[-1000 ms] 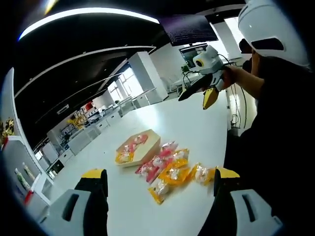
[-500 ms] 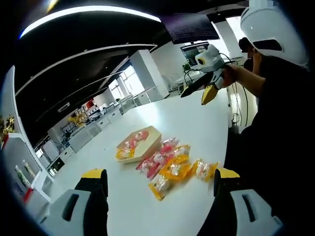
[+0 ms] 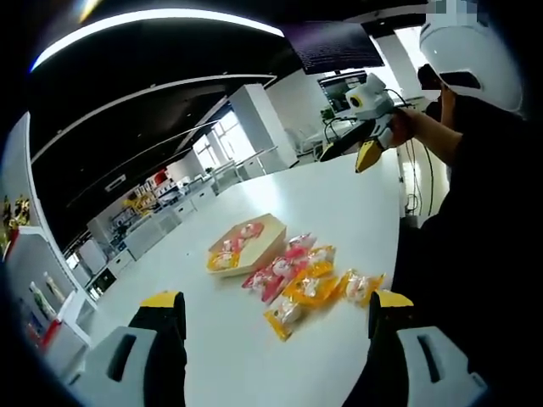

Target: Pick up the marshmallows scattered on the table and place them into the bowl on the table

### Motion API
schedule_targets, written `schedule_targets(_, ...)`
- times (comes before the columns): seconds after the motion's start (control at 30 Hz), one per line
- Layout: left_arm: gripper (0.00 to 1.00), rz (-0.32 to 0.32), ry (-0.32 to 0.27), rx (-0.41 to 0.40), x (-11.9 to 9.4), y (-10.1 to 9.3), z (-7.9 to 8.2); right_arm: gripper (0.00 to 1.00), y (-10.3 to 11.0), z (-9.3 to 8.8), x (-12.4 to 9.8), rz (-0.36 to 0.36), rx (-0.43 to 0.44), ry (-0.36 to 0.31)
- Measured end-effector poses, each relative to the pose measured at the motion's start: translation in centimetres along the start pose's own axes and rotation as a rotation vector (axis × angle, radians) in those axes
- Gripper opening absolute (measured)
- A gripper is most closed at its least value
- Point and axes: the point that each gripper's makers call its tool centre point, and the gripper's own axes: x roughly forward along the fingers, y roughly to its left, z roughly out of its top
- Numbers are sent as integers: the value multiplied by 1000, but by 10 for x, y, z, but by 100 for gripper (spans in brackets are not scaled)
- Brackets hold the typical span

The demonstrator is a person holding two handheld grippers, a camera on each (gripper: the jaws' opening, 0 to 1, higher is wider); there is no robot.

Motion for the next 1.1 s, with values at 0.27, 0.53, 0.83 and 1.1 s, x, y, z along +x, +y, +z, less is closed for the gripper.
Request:
schedule_targets(0.27,88,2,9,2,1,-1,-1,85,-1,-5,2,0,7,10)
schedule_targets(0.53,88,-15,14,1,5,-4,-3,84,0,-3,2,0,2,9)
schedule_targets(0.83,88,-19,22,-3,8,-5,-4,84,5,-8,7,24,2,19)
schedule_targets(1.1,88,-10,30,7,11,-2,-4,84,3,-9,7,22,7,24)
